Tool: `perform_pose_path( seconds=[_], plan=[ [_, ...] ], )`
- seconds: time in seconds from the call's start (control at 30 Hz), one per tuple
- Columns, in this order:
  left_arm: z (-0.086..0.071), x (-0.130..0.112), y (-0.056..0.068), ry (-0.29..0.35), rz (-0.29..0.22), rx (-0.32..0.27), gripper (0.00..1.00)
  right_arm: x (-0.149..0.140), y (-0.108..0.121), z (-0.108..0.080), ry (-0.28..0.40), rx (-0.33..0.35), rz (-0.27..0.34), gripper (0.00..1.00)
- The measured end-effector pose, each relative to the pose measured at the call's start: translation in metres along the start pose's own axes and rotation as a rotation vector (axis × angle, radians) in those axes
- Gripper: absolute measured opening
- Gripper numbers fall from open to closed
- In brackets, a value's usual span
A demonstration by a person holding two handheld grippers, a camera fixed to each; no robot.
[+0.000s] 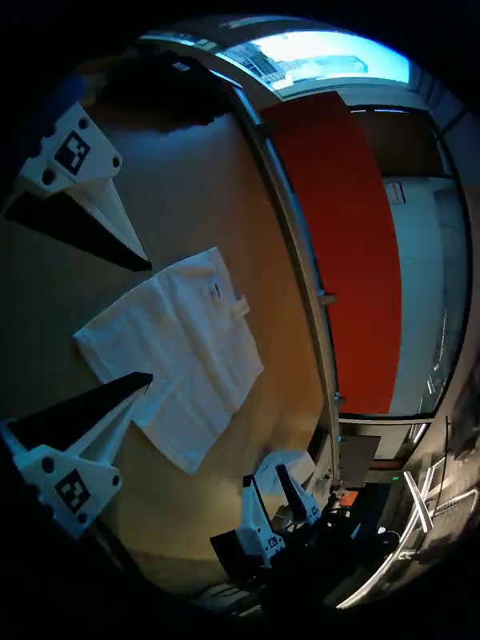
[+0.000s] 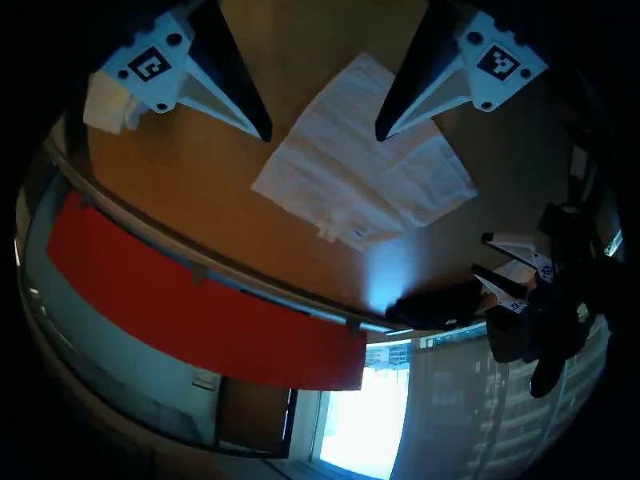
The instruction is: Fold towel
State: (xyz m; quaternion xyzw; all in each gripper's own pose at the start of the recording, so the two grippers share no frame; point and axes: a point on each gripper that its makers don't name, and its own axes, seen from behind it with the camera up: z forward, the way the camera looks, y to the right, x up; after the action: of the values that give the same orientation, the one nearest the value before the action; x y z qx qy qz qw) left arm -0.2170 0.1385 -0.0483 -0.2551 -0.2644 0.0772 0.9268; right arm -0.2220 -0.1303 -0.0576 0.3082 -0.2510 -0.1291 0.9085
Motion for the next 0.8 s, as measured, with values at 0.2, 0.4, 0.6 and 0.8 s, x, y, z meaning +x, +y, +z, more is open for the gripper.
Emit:
perform_pose_path(
  seconds=[0.2,0.4,0.6,0.8],
  plan=[
    [0.011,-0.023,0.003,-0.052,0.001,-0.016,0.93,-0.025,-0.009,0.011,-0.046,0.024,0.004,1.00],
    [0.022,-0.045,0.008,-0.102,0.018,-0.036,0.93,-0.049,-0.021,0.021,-0.093,0.058,0.000,1.00],
    [0.031,-0.064,0.013,-0.146,0.032,-0.058,0.93,-0.069,-0.031,0.026,-0.132,0.086,0.006,1.00],
    [0.039,-0.080,0.018,-0.186,0.046,-0.073,0.94,-0.084,-0.035,0.028,-0.165,0.105,0.002,1.00]
  ],
)
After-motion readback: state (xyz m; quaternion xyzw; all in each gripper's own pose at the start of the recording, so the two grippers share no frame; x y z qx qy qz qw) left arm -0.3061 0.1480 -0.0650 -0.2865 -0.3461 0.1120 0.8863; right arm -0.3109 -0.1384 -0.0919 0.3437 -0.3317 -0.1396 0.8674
